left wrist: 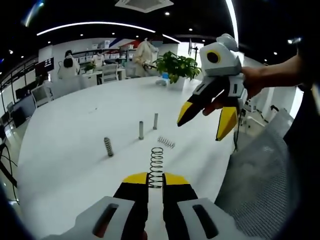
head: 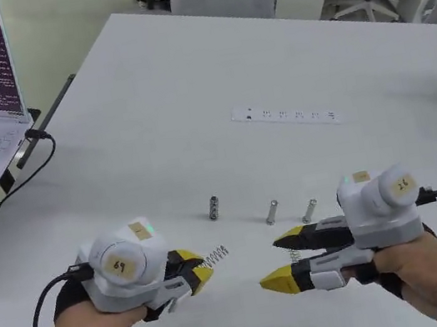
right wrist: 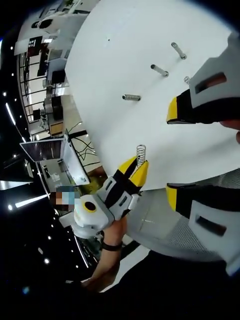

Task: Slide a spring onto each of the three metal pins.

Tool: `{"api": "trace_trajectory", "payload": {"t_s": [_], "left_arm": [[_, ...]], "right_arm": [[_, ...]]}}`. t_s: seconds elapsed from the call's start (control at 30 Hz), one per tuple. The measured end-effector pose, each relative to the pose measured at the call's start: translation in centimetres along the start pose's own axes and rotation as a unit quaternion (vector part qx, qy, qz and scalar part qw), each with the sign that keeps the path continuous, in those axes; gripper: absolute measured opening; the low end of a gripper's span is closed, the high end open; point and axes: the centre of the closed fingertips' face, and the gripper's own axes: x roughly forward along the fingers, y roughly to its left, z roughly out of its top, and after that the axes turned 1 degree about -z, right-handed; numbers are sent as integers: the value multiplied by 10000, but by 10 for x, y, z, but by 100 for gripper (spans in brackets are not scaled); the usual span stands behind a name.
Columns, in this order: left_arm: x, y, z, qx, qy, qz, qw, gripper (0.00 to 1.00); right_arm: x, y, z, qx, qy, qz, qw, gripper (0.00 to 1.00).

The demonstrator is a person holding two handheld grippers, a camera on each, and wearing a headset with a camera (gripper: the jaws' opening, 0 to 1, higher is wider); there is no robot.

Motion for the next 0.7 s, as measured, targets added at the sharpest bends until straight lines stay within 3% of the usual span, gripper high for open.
{"api": "trace_trajectory", "payload": {"t_s": [0.4,0.7], "left_arm": [[5,-25,12,231,-119,-330,9991,2],[7,-36,22,385,-213,-492,9978,2]], "right_arm": [[11,6,6,-56,23,339,9994,37],[15,12,5,-36,46,541,9985,30]]}}
